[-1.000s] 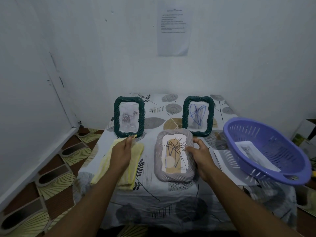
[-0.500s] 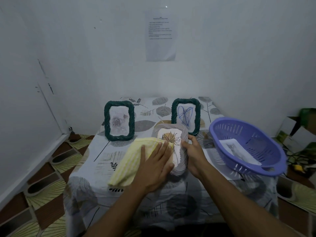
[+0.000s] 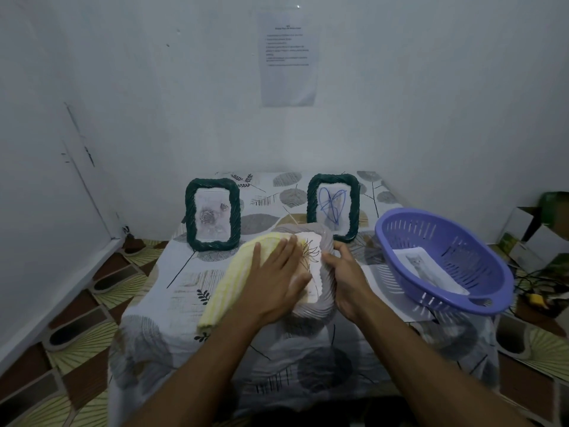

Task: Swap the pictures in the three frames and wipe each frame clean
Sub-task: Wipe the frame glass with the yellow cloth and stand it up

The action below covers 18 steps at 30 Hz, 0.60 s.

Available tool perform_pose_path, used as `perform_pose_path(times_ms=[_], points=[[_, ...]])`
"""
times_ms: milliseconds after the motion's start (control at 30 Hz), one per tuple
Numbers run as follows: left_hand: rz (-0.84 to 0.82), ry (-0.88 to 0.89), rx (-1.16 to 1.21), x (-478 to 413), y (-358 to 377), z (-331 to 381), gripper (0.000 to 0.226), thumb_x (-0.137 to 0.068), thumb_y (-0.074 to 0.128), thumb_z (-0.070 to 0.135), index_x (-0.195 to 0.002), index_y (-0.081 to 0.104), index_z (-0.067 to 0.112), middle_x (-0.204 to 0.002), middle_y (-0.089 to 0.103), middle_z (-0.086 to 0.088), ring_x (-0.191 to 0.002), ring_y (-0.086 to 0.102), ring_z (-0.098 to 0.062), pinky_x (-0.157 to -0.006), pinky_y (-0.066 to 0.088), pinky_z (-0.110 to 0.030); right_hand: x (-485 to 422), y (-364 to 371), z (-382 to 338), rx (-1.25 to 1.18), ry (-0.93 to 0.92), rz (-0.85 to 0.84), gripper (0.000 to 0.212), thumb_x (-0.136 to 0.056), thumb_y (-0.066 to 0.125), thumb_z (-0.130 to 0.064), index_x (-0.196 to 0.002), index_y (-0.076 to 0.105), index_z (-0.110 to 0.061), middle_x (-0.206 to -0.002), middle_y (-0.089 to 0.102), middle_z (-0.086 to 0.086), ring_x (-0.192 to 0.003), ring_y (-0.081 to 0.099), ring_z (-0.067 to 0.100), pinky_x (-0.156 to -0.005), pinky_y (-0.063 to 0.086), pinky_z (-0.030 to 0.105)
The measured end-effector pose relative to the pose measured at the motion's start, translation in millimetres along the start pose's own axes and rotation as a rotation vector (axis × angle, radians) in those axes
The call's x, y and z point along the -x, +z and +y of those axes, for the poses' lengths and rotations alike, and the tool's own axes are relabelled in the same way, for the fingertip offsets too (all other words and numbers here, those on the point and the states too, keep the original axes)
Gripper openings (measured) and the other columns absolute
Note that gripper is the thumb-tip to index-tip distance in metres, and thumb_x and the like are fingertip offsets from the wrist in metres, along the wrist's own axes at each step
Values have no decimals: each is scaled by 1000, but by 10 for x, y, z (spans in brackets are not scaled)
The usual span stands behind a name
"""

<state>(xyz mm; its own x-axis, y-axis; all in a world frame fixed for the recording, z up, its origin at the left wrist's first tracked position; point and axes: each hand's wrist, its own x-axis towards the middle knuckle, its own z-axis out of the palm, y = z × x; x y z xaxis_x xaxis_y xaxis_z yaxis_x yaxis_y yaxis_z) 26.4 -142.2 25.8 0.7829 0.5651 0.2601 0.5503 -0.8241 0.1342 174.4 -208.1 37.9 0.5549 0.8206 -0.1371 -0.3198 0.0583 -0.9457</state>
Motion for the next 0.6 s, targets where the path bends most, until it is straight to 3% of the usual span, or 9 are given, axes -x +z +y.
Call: perform_pose_path(times_ms=[67,167,367,467,533,600], points=[[-7,132,-22,92,-27,43,73,-92,-6,63,-154,2,26,-160,-11,10,-147,-12,-6,-116,-15,-52,-55,-29,-57,-40,-11,40,21,-98,43,-3,-115,54,-10,-106,69,18,-84,67,29,-76,56,43],[-23,260,-32,312,41,67,69,-95,6,64,-153,1,28,-160,-8,11,-147,-12,-5,-115,-18,-50,-112,-95,-154,-49,-30,83,21,-99,41,-4,-115,51,-12,-105,69,17,-84,67,30,-74,57,43],[17,98,20,54,-80,14,73,-90,-5,67,-153,2,32,-159,-11,16,-146,-11,-3,-113,-17,-56,-26,-11,-85,12,-5,1,21,-98,42,-5,-111,56,-13,-111,68,19,-97,65,35,-88,53,52],[-33,248,26,89,-120,101,66,-93,-4,62,-152,7,34,-159,-4,17,-146,-10,0,-111,-24,-52,-67,-44,-180,57,-32,37,20,-100,41,-7,-114,55,-12,-109,68,17,-93,66,32,-81,54,46],[-49,297,52,227,-31,121,63,-95,-3,59,-152,10,35,-159,-1,18,-145,-8,2,-111,-25,-50,-114,-110,-245,84,-52,78,20,-99,40,-7,-115,53,-12,-110,67,18,-95,65,33,-85,53,50],[-34,228,70,269,58,77,68,-92,-8,62,-152,9,34,-159,-2,18,-146,-7,1,-114,-21,-51,-99,-143,-221,86,-29,81,22,-99,40,-5,-116,51,-11,-110,67,19,-101,65,38,-89,52,58]])
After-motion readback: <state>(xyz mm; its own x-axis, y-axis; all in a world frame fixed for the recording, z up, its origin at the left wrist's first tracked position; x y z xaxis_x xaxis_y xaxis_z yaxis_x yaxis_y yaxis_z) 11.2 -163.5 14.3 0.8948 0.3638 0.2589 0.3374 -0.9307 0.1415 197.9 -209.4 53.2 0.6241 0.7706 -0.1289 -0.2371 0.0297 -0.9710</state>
